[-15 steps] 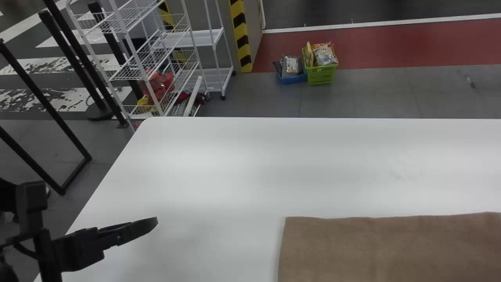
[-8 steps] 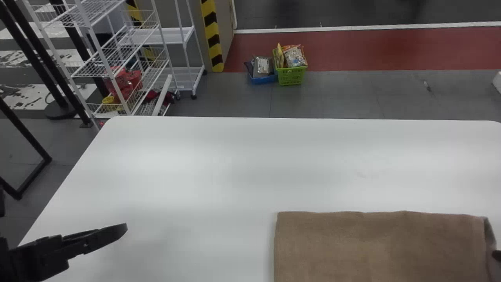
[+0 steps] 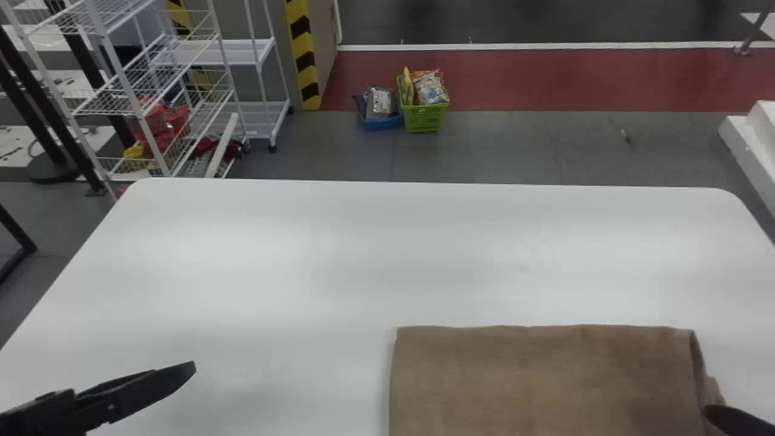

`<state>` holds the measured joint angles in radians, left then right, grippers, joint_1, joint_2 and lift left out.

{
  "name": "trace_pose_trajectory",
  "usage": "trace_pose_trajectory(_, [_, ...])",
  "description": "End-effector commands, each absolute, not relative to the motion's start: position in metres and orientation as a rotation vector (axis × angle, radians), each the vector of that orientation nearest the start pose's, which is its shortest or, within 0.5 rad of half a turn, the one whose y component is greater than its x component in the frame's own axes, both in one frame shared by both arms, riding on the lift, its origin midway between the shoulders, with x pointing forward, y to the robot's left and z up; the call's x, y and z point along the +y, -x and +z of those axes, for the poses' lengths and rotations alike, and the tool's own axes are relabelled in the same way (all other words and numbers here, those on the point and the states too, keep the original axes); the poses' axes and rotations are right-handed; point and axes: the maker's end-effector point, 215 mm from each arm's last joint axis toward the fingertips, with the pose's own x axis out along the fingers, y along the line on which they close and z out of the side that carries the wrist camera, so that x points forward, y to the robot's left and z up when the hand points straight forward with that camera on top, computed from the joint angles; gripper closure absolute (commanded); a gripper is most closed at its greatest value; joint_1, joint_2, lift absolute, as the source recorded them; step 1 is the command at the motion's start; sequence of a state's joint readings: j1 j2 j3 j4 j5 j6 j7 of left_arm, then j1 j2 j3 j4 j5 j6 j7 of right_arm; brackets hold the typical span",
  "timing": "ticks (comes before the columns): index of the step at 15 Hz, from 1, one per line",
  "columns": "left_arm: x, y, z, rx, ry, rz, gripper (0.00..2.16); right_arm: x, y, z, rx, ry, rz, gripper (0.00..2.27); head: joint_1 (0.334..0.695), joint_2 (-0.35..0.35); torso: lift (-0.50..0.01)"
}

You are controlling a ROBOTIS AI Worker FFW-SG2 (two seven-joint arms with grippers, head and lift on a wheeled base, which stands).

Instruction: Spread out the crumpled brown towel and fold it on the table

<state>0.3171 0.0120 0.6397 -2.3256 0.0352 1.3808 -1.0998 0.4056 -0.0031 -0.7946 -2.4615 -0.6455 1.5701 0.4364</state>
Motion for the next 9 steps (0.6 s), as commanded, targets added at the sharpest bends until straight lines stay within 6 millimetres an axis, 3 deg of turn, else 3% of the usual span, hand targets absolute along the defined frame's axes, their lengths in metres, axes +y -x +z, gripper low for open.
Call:
trace_pose_trajectory(1, [0.277, -0.331, -0.380, 0.703, 0.569, -0.471, 0.08, -0.319, -0.288, -0.409, 0.859, -0.587, 0.129, 0.01, 0.695, -0.007, -0.127])
trace_pose_trajectory(5, [0.225, -0.335, -0.402, 0.748, 0.468, -0.528, 0.08, -0.317, -0.262, -0.431, 0.926, -0.605, 0.120, 0.06, 0.695, -0.112, -0.127])
trace_pose_trajectory(9, [0.175, -0.323, -0.432, 0.835, 0.431, -0.584, 0.07, -0.326, -0.264, -0.429, 0.885, -0.634, 0.130, 0.07, 0.695, -0.198, -0.127])
